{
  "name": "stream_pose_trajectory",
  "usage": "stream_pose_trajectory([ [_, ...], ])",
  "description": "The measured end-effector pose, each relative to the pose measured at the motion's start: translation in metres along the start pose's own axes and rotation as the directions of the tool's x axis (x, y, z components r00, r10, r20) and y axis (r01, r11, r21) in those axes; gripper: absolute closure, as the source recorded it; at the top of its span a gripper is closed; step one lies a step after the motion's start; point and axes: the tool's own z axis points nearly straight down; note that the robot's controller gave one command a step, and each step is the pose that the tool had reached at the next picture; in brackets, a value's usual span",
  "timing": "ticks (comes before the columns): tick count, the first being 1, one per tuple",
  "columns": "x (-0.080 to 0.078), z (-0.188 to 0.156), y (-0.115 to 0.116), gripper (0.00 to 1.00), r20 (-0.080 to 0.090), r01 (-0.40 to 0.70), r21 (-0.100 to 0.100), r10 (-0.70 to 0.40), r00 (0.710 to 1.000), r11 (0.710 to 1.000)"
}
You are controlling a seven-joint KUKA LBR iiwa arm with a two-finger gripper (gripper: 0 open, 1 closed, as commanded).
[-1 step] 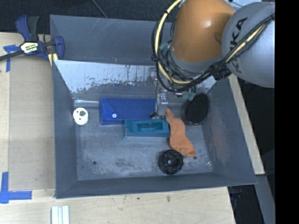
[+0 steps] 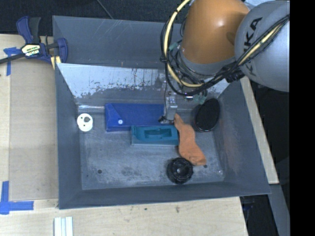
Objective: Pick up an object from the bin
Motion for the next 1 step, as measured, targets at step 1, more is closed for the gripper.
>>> stream_pose_trajectory([
  [1, 0.0393, 0.0479, -0.0259, 0.0, 0.004, -0.038, 0.0, 0.038, 0.999, 0.999],
])
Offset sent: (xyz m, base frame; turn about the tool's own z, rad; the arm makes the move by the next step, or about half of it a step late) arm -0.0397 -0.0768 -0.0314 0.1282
